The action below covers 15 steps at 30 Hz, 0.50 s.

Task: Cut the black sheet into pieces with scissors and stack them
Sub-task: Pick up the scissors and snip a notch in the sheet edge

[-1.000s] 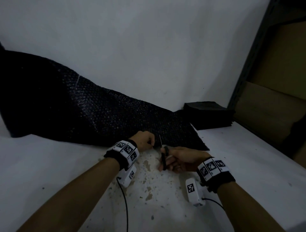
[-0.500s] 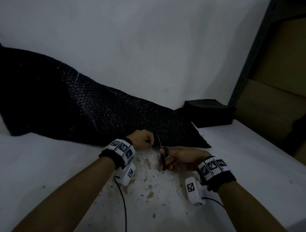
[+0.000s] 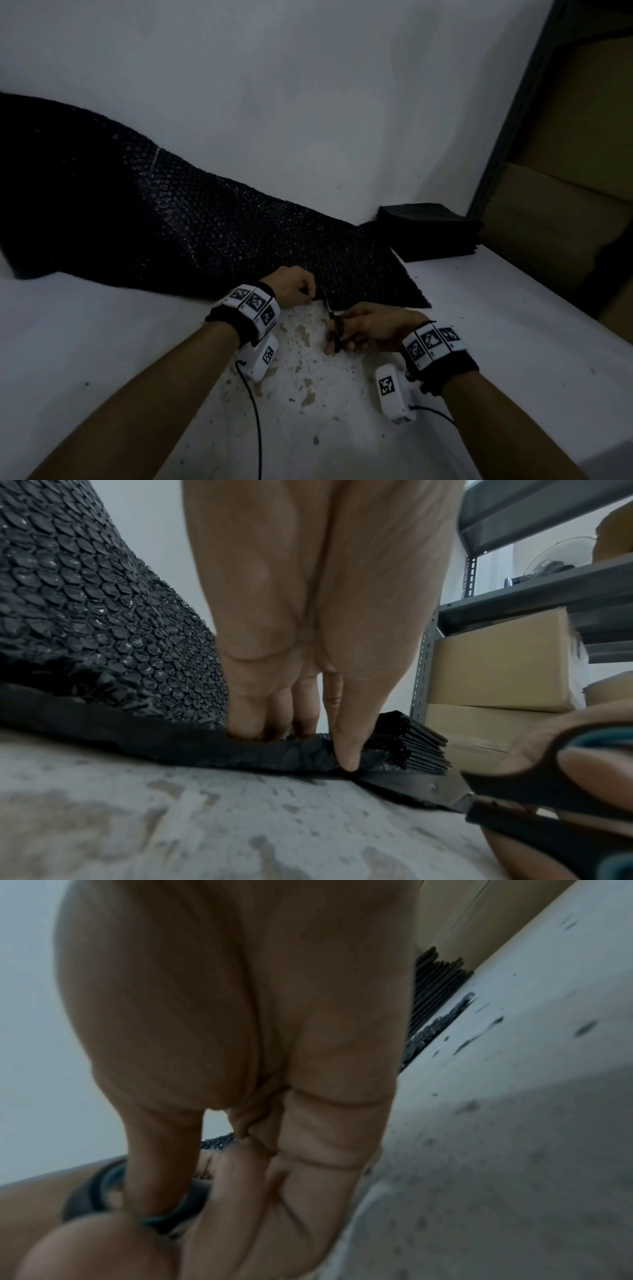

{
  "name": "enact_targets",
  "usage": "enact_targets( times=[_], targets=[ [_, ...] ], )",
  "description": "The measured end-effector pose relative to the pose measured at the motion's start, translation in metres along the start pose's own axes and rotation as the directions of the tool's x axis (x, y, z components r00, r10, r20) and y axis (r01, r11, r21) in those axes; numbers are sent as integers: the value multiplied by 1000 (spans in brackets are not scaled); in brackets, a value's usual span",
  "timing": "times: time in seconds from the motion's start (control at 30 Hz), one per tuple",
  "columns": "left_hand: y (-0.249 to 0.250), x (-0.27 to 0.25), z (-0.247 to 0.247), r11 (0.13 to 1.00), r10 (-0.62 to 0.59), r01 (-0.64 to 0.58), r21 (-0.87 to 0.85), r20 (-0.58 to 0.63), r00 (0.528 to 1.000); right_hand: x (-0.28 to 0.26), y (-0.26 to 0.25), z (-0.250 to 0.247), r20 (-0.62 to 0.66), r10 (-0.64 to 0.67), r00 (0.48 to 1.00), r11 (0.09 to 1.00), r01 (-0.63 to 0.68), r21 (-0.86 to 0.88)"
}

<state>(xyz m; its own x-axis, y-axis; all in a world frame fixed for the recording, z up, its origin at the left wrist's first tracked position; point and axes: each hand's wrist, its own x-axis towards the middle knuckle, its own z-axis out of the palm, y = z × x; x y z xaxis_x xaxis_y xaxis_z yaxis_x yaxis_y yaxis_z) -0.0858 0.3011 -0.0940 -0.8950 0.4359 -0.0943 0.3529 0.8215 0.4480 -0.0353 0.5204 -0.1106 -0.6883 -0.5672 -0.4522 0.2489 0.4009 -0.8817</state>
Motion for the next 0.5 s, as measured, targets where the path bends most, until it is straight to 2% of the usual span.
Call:
enact_targets(
  times=[0.17, 0.5],
  targets=[
    [-1, 1, 1, 1000, 14, -14, 6, 0, 1000, 1, 0, 0, -53, 20, 998, 1000, -20, -12],
    [-4, 1, 0, 999, 40, -40, -4, 4, 999, 6, -7, -1, -80, 41, 996, 994, -33, 100]
  ],
)
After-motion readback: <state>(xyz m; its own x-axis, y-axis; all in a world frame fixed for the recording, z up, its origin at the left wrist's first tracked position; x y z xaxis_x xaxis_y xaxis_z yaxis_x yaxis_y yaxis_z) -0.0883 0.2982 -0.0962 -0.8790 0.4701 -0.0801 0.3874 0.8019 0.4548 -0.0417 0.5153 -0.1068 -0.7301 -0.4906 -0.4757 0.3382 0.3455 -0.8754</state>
